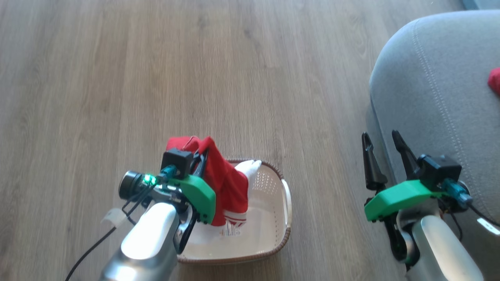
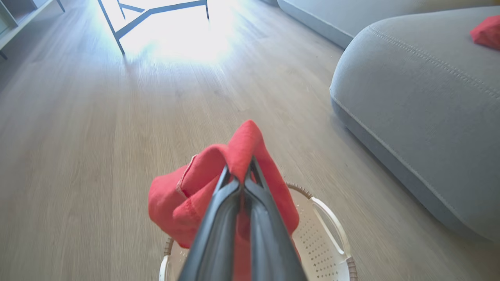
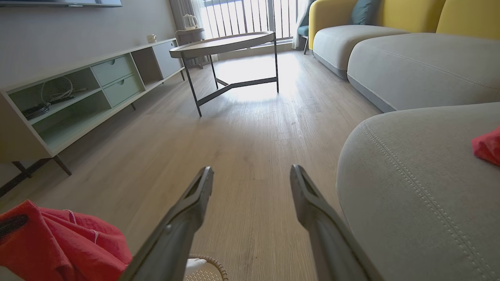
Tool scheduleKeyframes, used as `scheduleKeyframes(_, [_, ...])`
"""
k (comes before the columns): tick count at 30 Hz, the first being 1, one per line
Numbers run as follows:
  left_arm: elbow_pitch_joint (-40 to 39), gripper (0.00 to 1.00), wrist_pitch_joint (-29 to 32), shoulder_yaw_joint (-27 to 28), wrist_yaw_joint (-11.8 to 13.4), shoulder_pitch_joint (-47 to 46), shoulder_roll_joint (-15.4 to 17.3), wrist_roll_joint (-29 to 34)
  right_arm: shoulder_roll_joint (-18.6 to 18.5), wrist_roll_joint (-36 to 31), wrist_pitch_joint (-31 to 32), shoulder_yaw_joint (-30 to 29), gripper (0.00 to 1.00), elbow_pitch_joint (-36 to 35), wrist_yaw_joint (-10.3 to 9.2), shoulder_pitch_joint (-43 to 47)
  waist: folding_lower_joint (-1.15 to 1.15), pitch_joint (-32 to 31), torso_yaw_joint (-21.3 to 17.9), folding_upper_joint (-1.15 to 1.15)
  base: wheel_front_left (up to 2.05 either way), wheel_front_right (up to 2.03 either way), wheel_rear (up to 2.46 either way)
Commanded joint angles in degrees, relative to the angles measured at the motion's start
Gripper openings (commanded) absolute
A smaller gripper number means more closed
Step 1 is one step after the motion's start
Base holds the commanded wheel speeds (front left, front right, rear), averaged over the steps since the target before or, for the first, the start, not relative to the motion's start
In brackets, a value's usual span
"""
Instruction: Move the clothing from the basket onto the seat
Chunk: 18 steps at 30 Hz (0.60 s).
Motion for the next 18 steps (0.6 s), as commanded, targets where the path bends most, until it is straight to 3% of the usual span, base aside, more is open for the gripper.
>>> scheduleKeyframes(1, [-3.3, 0.0, -0.7, 2.6, 0.3, -1.9, 0.7, 0.4, 0.5, -0.3, -0.3, 0.6, 1.0, -1.5, 0.4, 0.0, 0.01, -1.3, -0.3, 0.0, 0.0, 0.0, 0.0])
scheduleKeyframes(18, [-25.3, 0.0, -0.7, 5.4, -0.4, -4.1, 0.7, 2.0, 1.6, -1.0, -0.3, -1.5, 1.0, -0.3, 0.4, 4.0, 0.01, -6.3, -1.9, 0.0, 0.0, 0.0, 0.0])
